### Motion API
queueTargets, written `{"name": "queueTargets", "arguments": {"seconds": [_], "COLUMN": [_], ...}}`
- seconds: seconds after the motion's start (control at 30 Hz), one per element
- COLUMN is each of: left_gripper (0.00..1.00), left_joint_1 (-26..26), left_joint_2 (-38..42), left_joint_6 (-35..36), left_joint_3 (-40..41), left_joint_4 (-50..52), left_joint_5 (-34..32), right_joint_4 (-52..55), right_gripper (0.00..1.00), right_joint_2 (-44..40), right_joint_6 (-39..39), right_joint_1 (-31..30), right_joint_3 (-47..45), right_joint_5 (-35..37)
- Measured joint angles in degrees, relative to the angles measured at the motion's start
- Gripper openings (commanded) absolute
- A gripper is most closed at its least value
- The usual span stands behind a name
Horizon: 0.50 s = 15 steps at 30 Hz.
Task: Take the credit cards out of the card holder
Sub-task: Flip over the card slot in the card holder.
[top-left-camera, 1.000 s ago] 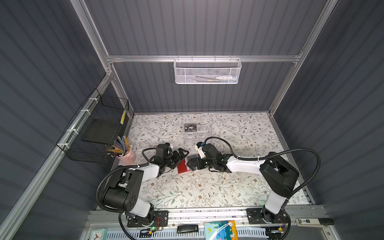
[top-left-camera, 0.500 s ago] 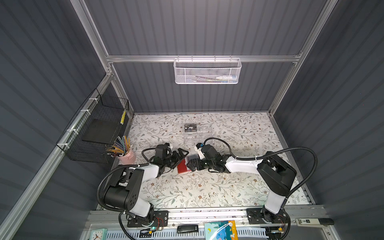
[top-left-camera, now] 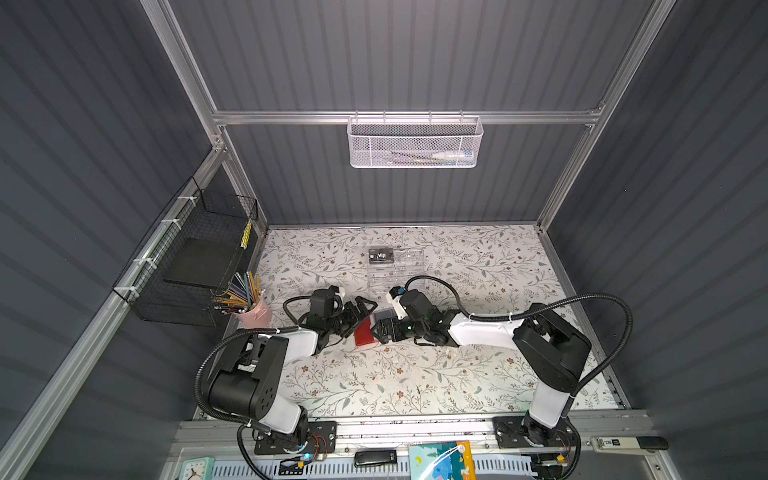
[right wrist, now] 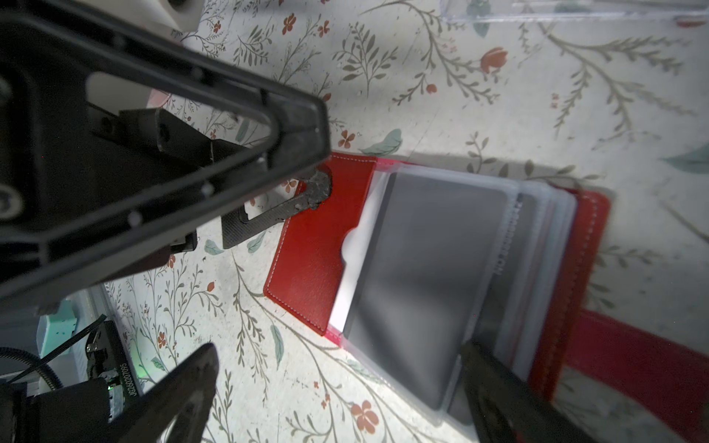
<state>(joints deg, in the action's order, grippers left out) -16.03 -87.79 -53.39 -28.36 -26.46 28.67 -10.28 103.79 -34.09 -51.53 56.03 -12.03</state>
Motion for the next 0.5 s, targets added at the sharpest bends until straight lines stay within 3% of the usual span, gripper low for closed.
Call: {"name": "queueTargets", "arguments": {"seconds": [0.5], "left_gripper": [1.0], "left_joint_1": [0.61], "left_joint_2": [-1.46], "left_joint_6": [0.02], "left_joint_3": [0.0], "left_joint_4": [-2.4], "left_joint_5": [1.38], "right_joint_4": [-4.81], "right_gripper": [0.99], "right_joint_2": [0.0], "right_joint_6": [-2.1], "right_joint_1": [-0.04], "right_joint_3": [-1.31], "right_joint_5": [-1.97]}}
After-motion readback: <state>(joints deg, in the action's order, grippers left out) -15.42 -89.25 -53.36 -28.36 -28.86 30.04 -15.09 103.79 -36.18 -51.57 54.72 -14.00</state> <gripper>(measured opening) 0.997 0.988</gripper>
